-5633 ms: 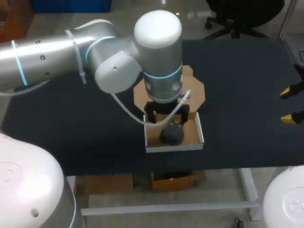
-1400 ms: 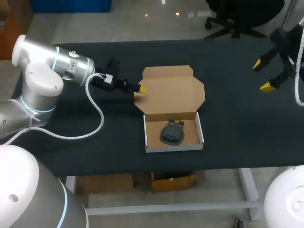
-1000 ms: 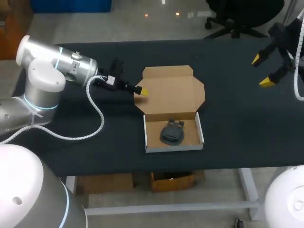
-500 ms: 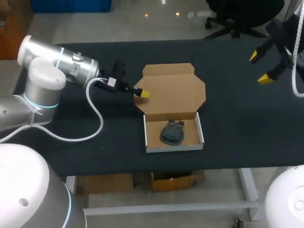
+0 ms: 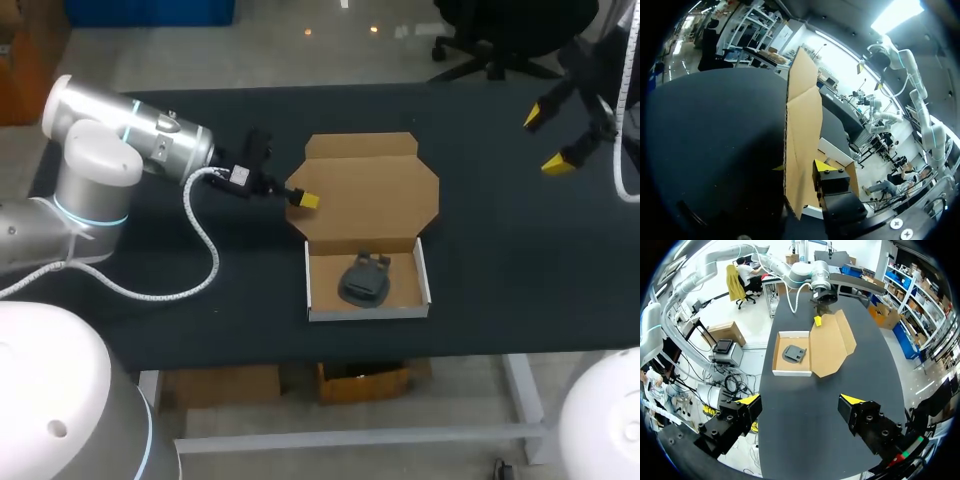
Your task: Assemble the packaging by folding the flat box into shape, placing the metal phone stand inside, and closing the box properly
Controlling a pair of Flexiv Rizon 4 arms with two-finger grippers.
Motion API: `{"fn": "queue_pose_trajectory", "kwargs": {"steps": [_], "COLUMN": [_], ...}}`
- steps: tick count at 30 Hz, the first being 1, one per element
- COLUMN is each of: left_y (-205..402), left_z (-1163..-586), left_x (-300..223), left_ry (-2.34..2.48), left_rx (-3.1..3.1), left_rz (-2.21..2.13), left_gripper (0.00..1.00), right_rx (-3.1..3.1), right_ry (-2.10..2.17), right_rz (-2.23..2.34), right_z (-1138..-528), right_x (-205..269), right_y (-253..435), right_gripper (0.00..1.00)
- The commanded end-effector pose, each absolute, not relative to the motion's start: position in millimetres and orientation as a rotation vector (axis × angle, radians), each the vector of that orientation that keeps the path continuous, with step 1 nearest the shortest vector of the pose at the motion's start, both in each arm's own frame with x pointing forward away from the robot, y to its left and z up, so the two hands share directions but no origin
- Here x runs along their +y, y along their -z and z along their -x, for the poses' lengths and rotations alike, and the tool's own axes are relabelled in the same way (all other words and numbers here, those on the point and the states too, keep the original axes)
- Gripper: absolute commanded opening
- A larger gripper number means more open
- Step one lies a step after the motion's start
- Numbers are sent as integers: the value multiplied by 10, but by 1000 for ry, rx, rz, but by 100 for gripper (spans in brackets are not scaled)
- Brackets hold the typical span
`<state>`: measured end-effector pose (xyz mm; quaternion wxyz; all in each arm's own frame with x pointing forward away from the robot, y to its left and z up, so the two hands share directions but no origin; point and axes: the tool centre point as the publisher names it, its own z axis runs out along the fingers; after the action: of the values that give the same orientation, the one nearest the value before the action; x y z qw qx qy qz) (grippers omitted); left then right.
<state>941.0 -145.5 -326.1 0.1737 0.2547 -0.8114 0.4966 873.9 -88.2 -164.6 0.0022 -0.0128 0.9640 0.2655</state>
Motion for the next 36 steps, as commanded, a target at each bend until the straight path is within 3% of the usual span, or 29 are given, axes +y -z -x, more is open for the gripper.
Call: {"fn": "queue_pose_trajectory", "kwargs": {"steps": [1,16,36], "left_y": [3281,3264,3252], "left_z": [-9412,-9425,-9352], "left_x": [-1469,-1484,-1463], "left_ry": [-1414,-1454,-1511], "left_rx": [-2300,-2295,-2359], "left_rz": [-719,-682,-540], "left_gripper": [22,0,0], "right_rx": [3029,3032,3032], "right_ry": [-829,-822,-810], "right_rz": [44,46,74], "right_z": [-8734,-8738,-8752], "right_x": [-876,-865,-788], "right_y": [1627,1615,1555], "right_gripper": [100,100,100]}}
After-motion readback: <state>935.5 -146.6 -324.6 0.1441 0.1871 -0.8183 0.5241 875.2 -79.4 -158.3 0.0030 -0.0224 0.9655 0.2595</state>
